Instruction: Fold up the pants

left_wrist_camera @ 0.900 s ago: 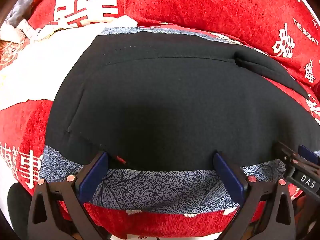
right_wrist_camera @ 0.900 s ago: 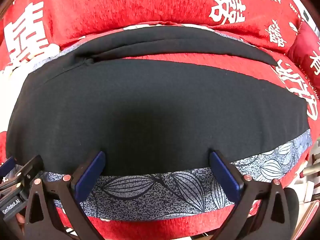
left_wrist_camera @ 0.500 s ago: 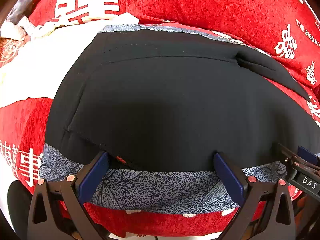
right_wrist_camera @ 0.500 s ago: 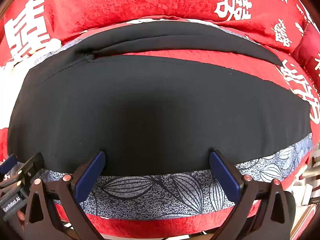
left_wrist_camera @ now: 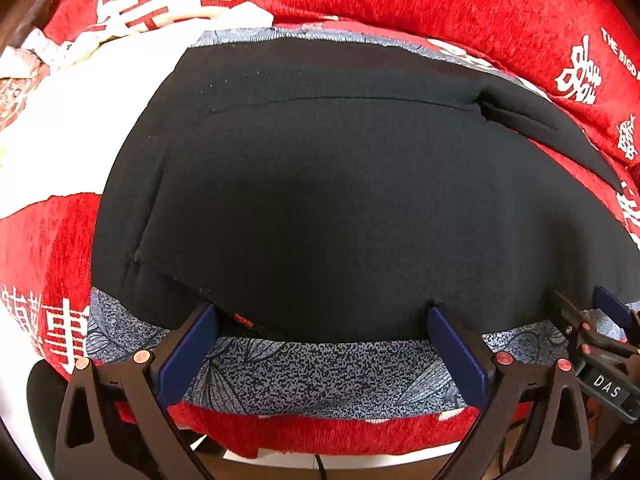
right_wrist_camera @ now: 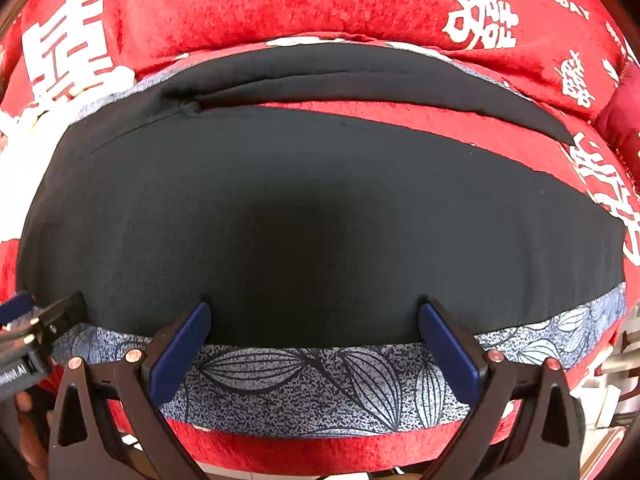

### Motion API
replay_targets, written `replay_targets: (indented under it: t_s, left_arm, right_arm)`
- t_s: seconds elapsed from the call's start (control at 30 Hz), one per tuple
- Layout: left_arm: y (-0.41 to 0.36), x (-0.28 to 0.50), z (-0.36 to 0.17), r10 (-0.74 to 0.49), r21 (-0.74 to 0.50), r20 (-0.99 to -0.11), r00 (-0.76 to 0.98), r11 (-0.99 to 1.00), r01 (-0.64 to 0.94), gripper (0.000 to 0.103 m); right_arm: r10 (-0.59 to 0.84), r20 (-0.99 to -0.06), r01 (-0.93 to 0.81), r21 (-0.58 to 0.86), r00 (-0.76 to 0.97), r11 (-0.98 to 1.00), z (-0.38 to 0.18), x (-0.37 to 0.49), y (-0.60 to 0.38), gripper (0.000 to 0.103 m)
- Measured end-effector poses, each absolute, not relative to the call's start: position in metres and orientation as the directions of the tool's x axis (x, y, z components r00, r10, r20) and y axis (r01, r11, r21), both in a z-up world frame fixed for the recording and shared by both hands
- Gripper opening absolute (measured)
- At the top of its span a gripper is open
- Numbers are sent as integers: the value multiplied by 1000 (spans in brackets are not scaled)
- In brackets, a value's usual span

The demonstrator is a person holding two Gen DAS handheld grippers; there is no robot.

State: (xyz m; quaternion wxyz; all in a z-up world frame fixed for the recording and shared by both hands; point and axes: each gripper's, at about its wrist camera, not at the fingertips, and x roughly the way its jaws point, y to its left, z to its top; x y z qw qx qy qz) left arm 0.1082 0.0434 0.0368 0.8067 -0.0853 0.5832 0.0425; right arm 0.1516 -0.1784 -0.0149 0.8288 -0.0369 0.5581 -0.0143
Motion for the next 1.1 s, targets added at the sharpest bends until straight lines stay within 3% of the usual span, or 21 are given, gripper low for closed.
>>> replay_targets:
  t_s: [0.47, 1.1]
  left_arm:
    - [60, 138, 68, -4, -73, -940, 341, 979, -190, 103]
    - [74, 202, 77, 35, -27, -937, 348, 985, -173, 103]
  right_arm:
    - [14, -882, -46, -8, 471, 999, 30, 149, -163, 103]
    - [81, -870, -215, -30, 487, 976, 55, 241, -133, 103]
